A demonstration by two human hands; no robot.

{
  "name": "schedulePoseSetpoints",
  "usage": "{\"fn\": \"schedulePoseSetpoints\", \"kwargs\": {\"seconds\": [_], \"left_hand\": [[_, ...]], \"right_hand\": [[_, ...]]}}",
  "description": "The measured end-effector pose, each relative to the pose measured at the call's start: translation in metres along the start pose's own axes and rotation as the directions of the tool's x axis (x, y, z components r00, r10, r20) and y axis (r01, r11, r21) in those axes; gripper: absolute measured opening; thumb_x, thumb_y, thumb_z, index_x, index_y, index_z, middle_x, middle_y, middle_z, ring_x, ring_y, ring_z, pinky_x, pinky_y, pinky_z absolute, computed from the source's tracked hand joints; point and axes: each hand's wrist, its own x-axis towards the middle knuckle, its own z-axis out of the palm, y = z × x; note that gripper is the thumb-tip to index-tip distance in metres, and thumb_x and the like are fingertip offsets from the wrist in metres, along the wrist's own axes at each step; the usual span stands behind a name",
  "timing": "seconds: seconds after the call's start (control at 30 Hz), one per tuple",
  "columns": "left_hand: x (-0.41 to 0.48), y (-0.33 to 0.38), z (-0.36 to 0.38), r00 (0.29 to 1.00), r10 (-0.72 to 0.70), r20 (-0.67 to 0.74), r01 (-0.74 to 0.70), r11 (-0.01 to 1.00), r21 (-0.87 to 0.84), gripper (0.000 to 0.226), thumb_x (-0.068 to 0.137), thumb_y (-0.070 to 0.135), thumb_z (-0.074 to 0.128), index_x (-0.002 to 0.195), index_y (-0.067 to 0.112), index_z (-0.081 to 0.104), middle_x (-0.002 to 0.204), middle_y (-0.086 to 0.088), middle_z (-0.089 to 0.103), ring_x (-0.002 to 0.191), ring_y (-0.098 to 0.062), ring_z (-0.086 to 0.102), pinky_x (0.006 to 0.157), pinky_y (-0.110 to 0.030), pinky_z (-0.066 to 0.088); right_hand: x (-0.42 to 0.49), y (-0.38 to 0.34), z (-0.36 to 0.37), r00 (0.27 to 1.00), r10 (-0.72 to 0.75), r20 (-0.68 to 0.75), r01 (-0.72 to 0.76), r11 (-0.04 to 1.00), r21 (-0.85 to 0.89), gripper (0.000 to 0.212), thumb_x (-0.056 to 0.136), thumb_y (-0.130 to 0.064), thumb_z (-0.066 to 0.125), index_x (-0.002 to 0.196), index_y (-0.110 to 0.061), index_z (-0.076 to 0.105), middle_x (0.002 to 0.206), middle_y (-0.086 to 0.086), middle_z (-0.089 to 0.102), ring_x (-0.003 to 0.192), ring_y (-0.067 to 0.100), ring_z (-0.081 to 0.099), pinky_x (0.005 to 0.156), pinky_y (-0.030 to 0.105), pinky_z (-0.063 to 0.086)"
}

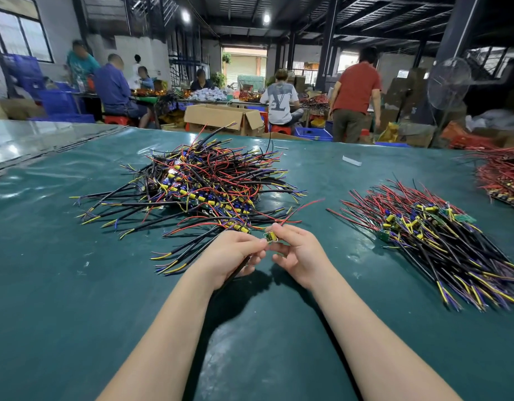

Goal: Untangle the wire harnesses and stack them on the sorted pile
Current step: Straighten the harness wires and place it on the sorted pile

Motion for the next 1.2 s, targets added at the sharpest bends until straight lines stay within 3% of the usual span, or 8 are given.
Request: {"fn": "schedulePoseSetpoints", "kwargs": {"seconds": [0.2, 0.33, 0.47, 0.6, 0.7, 0.93, 1.07, 1.2], "left_hand": [[0.003, -0.003, 0.006, 0.961, 0.264, -0.086, -0.194, 0.860, 0.473, 0.026, 0.094, 0.013, 0.049, 0.069, 0.016, 0.055, 0.059, 0.002, 0.057, 0.039, -0.010, 0.046, 0.038, -0.017, 0.037], [0.004, -0.007, 0.009, 0.951, 0.305, -0.056, -0.218, 0.787, 0.577, 0.028, 0.094, 0.013, 0.048, 0.067, 0.018, 0.053, 0.055, 0.004, 0.058, 0.035, -0.007, 0.046, 0.039, -0.015, 0.039], [0.005, -0.008, 0.012, 0.967, 0.253, -0.013, -0.219, 0.863, 0.456, 0.026, 0.094, 0.010, 0.047, 0.069, 0.014, 0.055, 0.052, 0.007, 0.057, 0.036, -0.004, 0.043, 0.038, -0.016, 0.037], [0.005, -0.007, 0.012, 0.985, 0.171, 0.014, -0.172, 0.975, 0.140, 0.026, 0.096, 0.007, 0.044, 0.071, 0.011, 0.051, 0.045, 0.008, 0.051, 0.033, -0.002, 0.032, 0.035, -0.013, 0.026], [0.005, -0.007, 0.013, 0.986, 0.168, -0.009, -0.166, 0.981, 0.099, 0.023, 0.094, 0.008, 0.047, 0.073, 0.011, 0.052, 0.045, 0.007, 0.053, 0.032, -0.003, 0.032, 0.034, -0.013, 0.025], [0.008, -0.009, 0.011, 0.959, 0.216, -0.185, -0.166, 0.954, 0.251, 0.016, 0.086, 0.023, 0.063, 0.078, 0.011, 0.057, 0.063, -0.001, 0.061, 0.040, -0.006, 0.049, 0.036, -0.020, 0.039], [0.006, -0.007, 0.010, 0.971, 0.161, -0.177, -0.153, 0.986, 0.058, 0.010, 0.086, 0.016, 0.064, 0.088, 0.006, 0.062, 0.071, -0.006, 0.060, 0.044, -0.003, 0.054, 0.043, -0.020, 0.049], [0.003, -0.004, 0.006, 0.990, 0.120, -0.078, -0.126, 0.989, -0.075, 0.011, 0.086, 0.005, 0.060, 0.077, 0.008, 0.066, 0.061, 0.002, 0.066, 0.053, -0.002, 0.061, 0.049, -0.017, 0.051]], "right_hand": [[0.001, -0.002, 0.000, 0.991, -0.017, -0.135, 0.024, 0.999, 0.045, 0.022, 0.091, -0.007, 0.050, 0.073, -0.009, 0.062, 0.056, 0.000, 0.055, 0.043, 0.007, 0.055, 0.044, 0.015, 0.046], [0.001, -0.001, 0.002, 0.968, -0.131, -0.214, 0.113, 0.989, -0.092, 0.022, 0.089, 0.003, 0.053, 0.070, -0.008, 0.058, 0.063, 0.006, 0.054, 0.046, 0.008, 0.054, 0.045, 0.014, 0.047], [0.002, -0.002, 0.001, 0.953, -0.112, -0.282, 0.124, 0.992, 0.024, 0.025, 0.087, 0.006, 0.052, 0.070, -0.011, 0.058, 0.063, 0.001, 0.055, 0.060, 0.012, 0.051, 0.049, 0.014, 0.048], [0.003, -0.004, -0.004, 0.974, -0.001, -0.227, 0.063, 0.962, 0.266, 0.023, 0.093, -0.002, 0.047, 0.073, -0.009, 0.057, 0.047, -0.004, 0.059, 0.043, 0.005, 0.056, 0.046, 0.015, 0.050], [0.004, -0.005, -0.006, 0.981, -0.062, -0.184, 0.103, 0.970, 0.222, 0.024, 0.094, -0.004, 0.046, 0.073, -0.006, 0.056, 0.047, -0.003, 0.059, 0.041, 0.005, 0.057, 0.046, 0.016, 0.051], [0.004, -0.003, -0.002, 0.979, -0.122, -0.163, 0.150, 0.973, 0.173, 0.022, 0.091, 0.003, 0.049, 0.071, -0.002, 0.057, 0.055, 0.004, 0.056, 0.046, 0.009, 0.059, 0.051, 0.019, 0.053], [0.003, -0.002, -0.002, 0.984, -0.119, -0.133, 0.133, 0.986, 0.099, 0.021, 0.090, 0.004, 0.049, 0.072, -0.002, 0.058, 0.051, 0.001, 0.058, 0.046, 0.009, 0.060, 0.050, 0.019, 0.053], [0.001, -0.004, -0.002, 0.988, -0.107, -0.113, 0.115, 0.991, 0.066, 0.018, 0.088, 0.002, 0.053, 0.073, -0.004, 0.059, 0.053, 0.000, 0.061, 0.047, 0.010, 0.061, 0.049, 0.020, 0.053]]}}
